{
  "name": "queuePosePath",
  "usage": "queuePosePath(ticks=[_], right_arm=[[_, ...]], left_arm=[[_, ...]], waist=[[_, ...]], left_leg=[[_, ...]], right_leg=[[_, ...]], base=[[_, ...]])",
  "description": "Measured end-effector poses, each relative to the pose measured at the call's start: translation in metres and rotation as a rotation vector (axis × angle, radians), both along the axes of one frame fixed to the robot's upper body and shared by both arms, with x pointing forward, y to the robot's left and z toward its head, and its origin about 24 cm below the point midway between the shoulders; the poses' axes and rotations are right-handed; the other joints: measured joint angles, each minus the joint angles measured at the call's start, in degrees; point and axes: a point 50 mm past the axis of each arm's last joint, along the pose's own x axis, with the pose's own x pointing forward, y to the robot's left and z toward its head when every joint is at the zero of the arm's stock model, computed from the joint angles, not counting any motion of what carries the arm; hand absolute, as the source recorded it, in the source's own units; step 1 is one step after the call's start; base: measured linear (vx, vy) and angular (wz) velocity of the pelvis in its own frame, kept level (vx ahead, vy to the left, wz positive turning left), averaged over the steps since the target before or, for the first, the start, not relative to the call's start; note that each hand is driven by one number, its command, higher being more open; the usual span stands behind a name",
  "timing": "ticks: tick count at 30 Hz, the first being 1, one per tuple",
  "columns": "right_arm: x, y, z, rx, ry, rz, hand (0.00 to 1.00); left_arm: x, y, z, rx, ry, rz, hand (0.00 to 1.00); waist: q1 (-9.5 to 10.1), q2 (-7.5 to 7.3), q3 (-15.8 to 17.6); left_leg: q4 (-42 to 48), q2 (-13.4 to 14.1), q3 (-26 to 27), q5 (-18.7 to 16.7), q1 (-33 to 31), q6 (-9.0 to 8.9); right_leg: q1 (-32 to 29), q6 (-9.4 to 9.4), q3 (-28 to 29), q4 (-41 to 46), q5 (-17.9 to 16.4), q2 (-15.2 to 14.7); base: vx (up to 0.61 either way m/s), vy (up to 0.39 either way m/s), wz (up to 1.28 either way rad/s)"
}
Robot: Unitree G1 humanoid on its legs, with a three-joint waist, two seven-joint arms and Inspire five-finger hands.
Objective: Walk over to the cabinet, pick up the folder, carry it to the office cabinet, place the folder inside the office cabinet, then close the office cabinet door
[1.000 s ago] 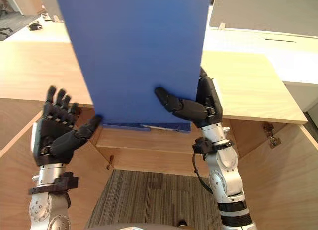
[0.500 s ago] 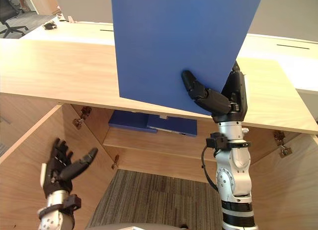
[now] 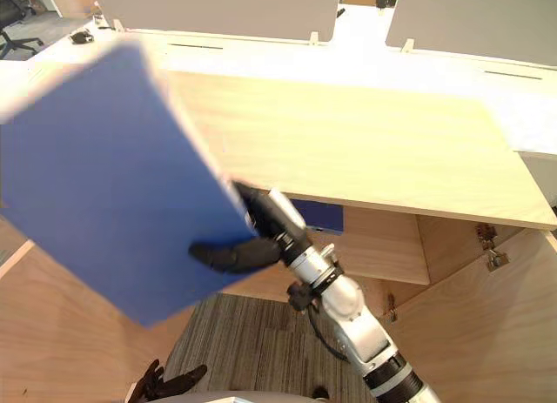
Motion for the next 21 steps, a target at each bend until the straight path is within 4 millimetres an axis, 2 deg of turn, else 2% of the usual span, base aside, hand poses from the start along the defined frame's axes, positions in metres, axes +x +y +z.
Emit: queuePosePath(ticks=[2, 5, 7, 10, 13, 14, 17, 18, 21], right_arm=[[0.015, -0.002, -0.006, -0.098, -0.009, -0.022, 0.00], [0.032, -0.004, -0.001, -0.132, -0.037, -0.061, 0.00], [0.043, -0.010, 0.008, -0.123, -0.065, -0.115, 0.00], [0.060, -0.015, 0.026, -0.051, -0.105, -0.191, 0.00], [0.086, -0.031, 0.047, 0.173, -0.070, -0.378, 0.00], [0.089, -0.034, 0.052, 0.230, -0.067, -0.414, 0.00], [0.108, -0.051, 0.091, 0.535, -0.083, -0.590, 0.00], [0.111, -0.055, 0.098, 0.578, -0.092, -0.615, 0.00], [0.121, -0.073, 0.142, 0.780, -0.174, -0.719, 0.00]], left_arm=[[0.030, 0.002, 0.006, 0.015, -0.066, -0.046, 1.00], [0.060, 0.000, 0.013, 0.023, -0.137, -0.086, 1.00], [0.082, -0.005, 0.019, 0.025, -0.187, -0.134, 1.00], [0.106, -0.009, 0.028, 0.031, -0.246, -0.170, 1.00], [0.133, -0.014, 0.041, 0.027, -0.330, -0.186, 1.00], [0.137, -0.015, 0.044, 0.027, -0.346, -0.182, 1.00], [0.156, -0.021, 0.060, 0.013, -0.445, -0.141, 1.00], [0.158, -0.023, 0.063, 0.008, -0.462, -0.135, 1.00], [0.167, -0.036, 0.074, -0.041, -0.545, -0.097, 1.00]], waist=[[0.31, 0.22, 5.0], [0.37, 1.06, 10.2], [0.25, 2.67, 13.9], [-0.19, 3.61, 16.9], [0.12, 4.55, 19.1], [0.26, 4.65, 19.2], [0.71, 5.18, 20.1], [0.81, 5.40, 20.6], [0.94, 5.63, 20.7]], left_leg=[[4.5, 0.7, -0.1, -0.4, -5.6, -0.11], [10.5, 1.4, -0.2, -1.4, -11.4, 0.07], [15.9, 2.1, -0.5, -2.5, -17.2, 0.15], [20.4, 2.4, -1.1, -2.7, -24.8, 0.07], [25.0, 3.3, -1.4, -3.1, -32.6, -0.11], [26.1, 3.6, -1.4, -3.2, -34.4, -0.10], [29.8, 4.7, -1.5, -3.5, -41.2, 0.07], [30.4, 4.9, -1.5, -3.6, -41.7, 0.05], [33.3, 5.9, -1.4, -3.9, -46.2, 0.42]], right_leg=[[-5.7, -0.69, 0.4, 4.6, -0.6, -0.1], [-11.1, -0.59, 0.6, 9.6, -1.8, -0.4], [-17.1, -0.49, 0.6, 15.1, -3.3, -0.8], [-25.4, -0.78, 0.8, 21.6, -4.6, -1.5], [-33.6, -1.37, 1.0, 26.9, -5.5, -1.9], [-35.4, -1.41, 1.0, 28.0, -5.9, -2.0], [-42.4, -1.86, 0.7, 31.9, -6.7, -2.3], [-43.0, -1.89, 0.7, 32.5, -6.7, -2.2], [-47.9, -2.80, 0.6, 35.6, -7.1, -2.2]], base=[[-0.23, -0.032, -0.04], [-0.23, -0.039, -0.04], [-0.24, -0.026, 0.02], [-0.27, 0.001, 0.08], [-0.21, -0.035, 0.03], [-0.16, -0.050, -0.04], [-0.11, -0.045, -0.06], [-0.06, -0.047, -0.07], [-0.03, -0.046, -0.08]])
